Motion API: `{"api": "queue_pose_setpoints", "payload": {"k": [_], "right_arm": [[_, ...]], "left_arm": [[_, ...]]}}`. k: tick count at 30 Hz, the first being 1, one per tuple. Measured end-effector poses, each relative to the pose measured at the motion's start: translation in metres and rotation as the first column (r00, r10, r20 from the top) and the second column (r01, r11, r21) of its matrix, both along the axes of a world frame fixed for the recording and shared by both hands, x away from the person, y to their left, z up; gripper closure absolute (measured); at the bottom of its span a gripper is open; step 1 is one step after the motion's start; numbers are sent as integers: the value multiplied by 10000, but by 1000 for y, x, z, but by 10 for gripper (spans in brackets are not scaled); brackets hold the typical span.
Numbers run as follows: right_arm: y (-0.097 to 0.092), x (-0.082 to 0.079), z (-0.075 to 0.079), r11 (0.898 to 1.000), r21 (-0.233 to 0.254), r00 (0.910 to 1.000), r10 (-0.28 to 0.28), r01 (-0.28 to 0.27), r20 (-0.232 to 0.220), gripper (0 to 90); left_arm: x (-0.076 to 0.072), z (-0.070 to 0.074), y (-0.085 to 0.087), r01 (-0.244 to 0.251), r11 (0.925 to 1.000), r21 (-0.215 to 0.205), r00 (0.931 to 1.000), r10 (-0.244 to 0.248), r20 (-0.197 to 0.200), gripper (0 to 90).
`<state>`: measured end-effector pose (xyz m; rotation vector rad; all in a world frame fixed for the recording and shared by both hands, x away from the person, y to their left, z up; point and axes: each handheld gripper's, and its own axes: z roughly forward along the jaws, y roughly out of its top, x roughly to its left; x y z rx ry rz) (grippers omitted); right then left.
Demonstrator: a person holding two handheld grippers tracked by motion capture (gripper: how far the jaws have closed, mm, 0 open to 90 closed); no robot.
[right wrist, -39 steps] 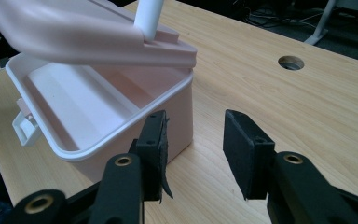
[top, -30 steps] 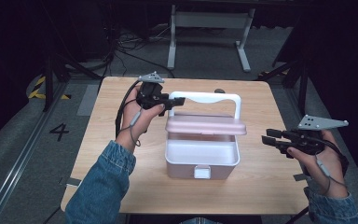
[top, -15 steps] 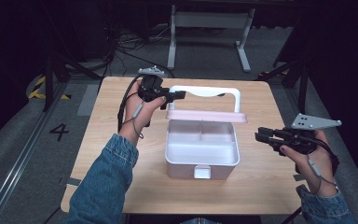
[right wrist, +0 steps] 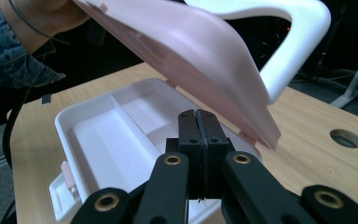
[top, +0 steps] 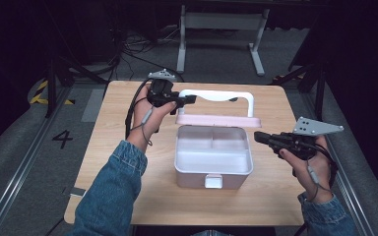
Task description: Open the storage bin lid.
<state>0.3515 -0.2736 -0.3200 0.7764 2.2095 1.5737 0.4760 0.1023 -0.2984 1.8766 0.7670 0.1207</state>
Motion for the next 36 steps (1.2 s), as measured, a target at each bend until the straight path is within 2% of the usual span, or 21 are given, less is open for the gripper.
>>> {"api": "queue_pose_setpoints", "payload": {"k": [6,10,12,13,15,17,19,21,26,31,36], "right_arm": [[7,0,2,9998,206,9993,-9,1,362,900],[6,2,1,9996,258,9992,-108,98,398,900],[6,3,1,9996,283,9992,-106,95,384,900],[6,3,1,9995,283,9992,-124,113,390,900],[6,4,1,9995,289,9990,-99,86,430,900],[7,4,1,9994,324,9989,-124,109,444,900],[7,5,1,9993,356,9988,-141,124,462,900],[7,5,1,9992,363,9987,-160,143,485,900],[7,6,2,9989,442,9986,-205,183,486,900],[6,6,2,9987,477,9988,-224,203,436,900],[6,7,2,9982,558,9990,-240,218,386,900]], "left_arm": [[-1,0,0,97,9999,-70,10000,-97,-24,740],[-4,2,0,154,9998,91,9999,-154,-32,708],[-6,2,-3,150,9996,250,9996,-156,243,614],[-7,2,-4,40,9988,487,9987,-64,504,588],[-7,3,-5,-327,9953,907,9940,229,1073,472],[-7,4,-2,-518,9962,706,9921,433,1178,418],[-7,6,2,-465,9977,494,9909,398,1290,400],[-9,8,4,-488,9978,456,9910,427,1266,383],[-16,15,14,-559,9978,365,9873,498,1510,373],[-31,21,32,-709,9967,390,9814,627,1815,352],[-51,25,52,-690,9964,496,9759,571,2107,332]]}}
